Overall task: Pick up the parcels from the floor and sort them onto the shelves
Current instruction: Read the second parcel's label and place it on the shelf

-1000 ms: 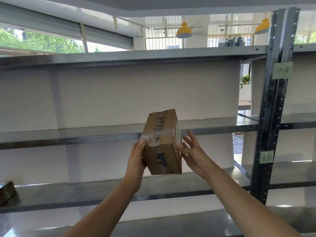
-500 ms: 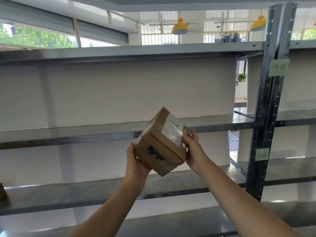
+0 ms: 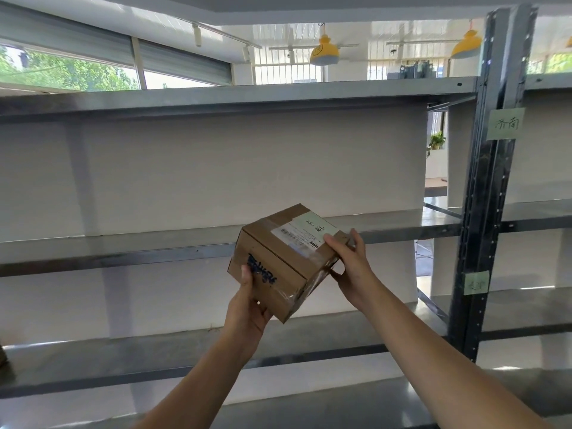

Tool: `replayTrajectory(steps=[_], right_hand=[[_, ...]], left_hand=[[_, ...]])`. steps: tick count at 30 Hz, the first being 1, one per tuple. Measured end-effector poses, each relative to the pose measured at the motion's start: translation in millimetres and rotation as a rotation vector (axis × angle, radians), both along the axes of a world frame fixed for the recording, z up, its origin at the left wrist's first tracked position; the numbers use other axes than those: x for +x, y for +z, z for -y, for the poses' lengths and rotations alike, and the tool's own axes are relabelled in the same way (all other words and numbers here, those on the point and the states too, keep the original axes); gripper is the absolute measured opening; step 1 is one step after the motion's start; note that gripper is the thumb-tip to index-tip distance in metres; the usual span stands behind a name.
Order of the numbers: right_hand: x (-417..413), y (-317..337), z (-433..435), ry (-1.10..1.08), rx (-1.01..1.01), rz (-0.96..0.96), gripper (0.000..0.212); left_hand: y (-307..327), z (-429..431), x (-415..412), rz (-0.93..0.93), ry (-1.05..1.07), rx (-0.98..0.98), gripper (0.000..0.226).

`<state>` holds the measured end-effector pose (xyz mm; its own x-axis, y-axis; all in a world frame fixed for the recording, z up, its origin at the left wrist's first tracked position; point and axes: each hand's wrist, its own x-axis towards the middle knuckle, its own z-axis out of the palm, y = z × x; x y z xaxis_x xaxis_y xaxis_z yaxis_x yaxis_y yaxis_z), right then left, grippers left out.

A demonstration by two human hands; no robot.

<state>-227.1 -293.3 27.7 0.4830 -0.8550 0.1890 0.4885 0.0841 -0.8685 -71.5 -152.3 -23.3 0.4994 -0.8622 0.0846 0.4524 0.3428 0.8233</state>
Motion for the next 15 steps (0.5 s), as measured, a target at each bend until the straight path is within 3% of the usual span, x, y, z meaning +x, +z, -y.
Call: replayTrajectory(steps=[4, 11, 13, 15], right_hand=[[0.0, -0.3, 2.4, -0.036, 0.037, -0.003, 0.088], [-13.8, 4.5, 2.8, 0.015, -0.013, -0.167, 0.067], [-12.5, 4.1, -1.3, 0.038, -0.032, -0.201, 0.062], [-8.8, 2.6, -6.1, 0.062, -0.041, -0.241, 0.072]], left_hand=[[-1.3, 1.9, 1.6, 0.082, -0.039, -0.016, 0.078], [-4.3, 2.7, 16.2, -0.026, 0.164, -0.008, 0.063], [-4.3, 2.3, 19.3, -0.004, 0.168, -0.073, 0.078], [1.9, 1.2, 21.4, 0.026, 0.092, -0.130, 0.099]])
